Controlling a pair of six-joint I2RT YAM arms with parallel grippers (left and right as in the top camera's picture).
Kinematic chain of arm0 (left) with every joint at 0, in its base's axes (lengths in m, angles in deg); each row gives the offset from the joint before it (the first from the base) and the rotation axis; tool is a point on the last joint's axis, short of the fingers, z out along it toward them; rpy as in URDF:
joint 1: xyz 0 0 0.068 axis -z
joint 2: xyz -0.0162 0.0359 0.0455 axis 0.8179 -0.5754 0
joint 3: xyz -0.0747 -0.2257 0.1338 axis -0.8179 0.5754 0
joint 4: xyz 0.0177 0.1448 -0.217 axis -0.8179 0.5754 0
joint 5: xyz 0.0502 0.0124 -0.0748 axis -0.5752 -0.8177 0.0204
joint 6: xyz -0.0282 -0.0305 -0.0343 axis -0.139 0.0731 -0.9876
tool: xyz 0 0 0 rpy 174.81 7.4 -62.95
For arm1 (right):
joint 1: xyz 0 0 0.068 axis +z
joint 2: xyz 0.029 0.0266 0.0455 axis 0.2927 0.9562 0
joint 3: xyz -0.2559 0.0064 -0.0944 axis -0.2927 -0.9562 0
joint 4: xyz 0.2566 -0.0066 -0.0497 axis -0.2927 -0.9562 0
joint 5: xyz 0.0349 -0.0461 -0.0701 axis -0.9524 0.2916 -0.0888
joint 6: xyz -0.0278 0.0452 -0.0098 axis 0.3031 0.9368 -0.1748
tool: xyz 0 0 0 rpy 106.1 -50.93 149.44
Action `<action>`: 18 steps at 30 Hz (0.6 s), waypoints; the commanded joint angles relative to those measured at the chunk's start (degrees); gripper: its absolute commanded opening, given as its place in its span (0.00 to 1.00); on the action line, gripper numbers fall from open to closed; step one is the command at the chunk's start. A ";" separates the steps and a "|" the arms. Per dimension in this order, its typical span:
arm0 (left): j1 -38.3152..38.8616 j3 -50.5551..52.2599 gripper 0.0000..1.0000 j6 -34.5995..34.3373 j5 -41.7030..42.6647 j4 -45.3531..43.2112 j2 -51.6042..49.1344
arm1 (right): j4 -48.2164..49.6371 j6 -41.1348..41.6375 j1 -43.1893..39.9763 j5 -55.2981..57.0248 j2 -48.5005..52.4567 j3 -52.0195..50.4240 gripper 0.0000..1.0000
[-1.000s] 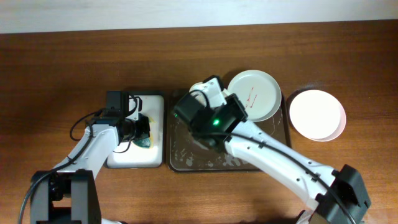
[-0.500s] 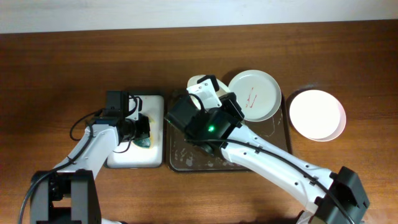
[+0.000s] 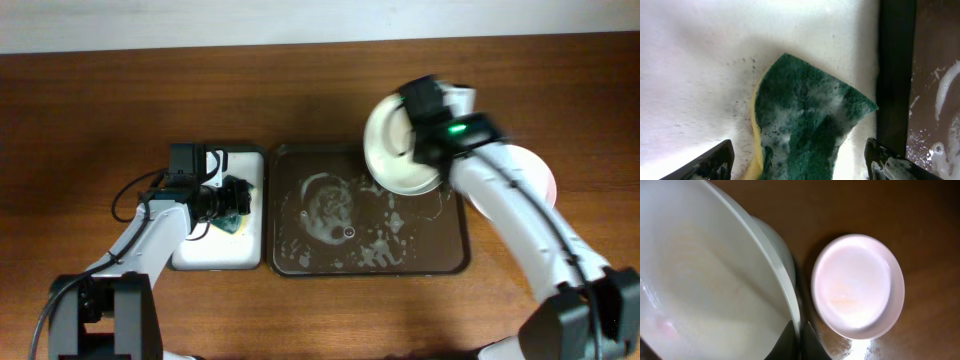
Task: Clean dirty plates on tray and stack at the side
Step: 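Lift the scrubbed plate with the right gripper and stack it on the right plate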
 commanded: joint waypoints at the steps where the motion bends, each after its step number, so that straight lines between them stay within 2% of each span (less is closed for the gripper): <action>1: -0.13 0.44 0.82 0.50 -0.52 -1.03 -0.15 | -1.92 1.36 -11.96 -16.20 -2.27 0.20 0.04; 8: 1.09 0.44 0.82 0.52 -0.31 -4.87 -2.69 | -3.98 1.14 -32.35 -27.65 -1.97 0.00 0.04; 18: 3.04 0.44 0.80 0.52 -2.51 -7.74 -5.99 | -3.54 1.14 -44.87 -27.87 -1.92 -4.68 0.04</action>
